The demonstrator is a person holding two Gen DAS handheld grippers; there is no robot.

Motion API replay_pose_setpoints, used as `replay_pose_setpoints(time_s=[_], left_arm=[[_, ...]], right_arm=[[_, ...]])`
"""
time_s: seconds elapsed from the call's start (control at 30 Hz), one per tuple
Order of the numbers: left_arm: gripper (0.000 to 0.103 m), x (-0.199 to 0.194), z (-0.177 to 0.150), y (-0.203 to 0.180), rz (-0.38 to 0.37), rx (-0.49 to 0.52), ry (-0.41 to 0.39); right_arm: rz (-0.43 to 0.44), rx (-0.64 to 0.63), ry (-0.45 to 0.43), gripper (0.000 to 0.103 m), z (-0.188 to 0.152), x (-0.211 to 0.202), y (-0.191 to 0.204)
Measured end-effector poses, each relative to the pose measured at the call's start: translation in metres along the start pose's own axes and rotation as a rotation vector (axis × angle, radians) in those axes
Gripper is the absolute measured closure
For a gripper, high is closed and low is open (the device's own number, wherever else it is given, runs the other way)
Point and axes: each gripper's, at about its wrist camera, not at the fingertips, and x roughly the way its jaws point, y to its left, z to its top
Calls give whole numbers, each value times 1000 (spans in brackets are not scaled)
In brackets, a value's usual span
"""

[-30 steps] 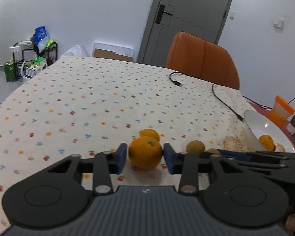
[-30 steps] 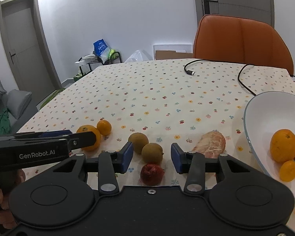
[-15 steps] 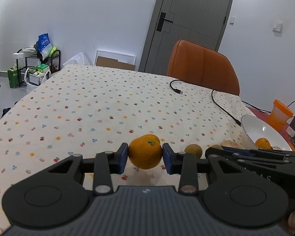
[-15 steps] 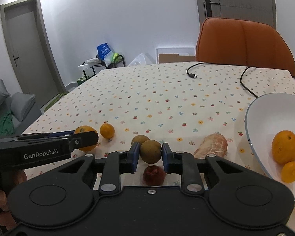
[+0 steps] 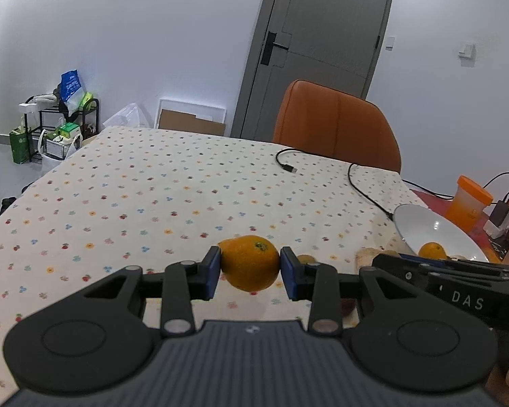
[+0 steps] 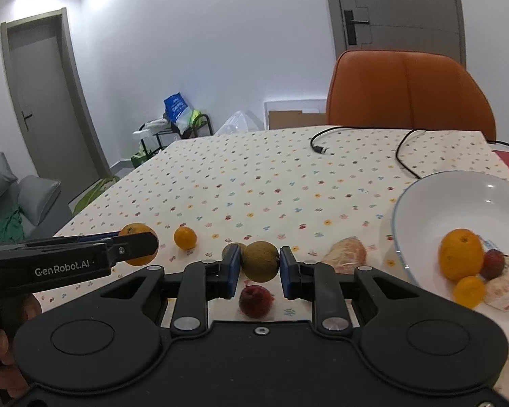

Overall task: Organize fruits
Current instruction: 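Carry both fruits over the white bowl and open both tools to drop them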

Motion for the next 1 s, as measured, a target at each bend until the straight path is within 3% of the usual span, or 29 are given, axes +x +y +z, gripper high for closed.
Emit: replay_pose_setpoints(time_s=[1.0], left_arm=[[67, 18, 7, -120, -204, 128, 6]], right_arm=[[-188, 115, -99, 80, -11, -75, -88]])
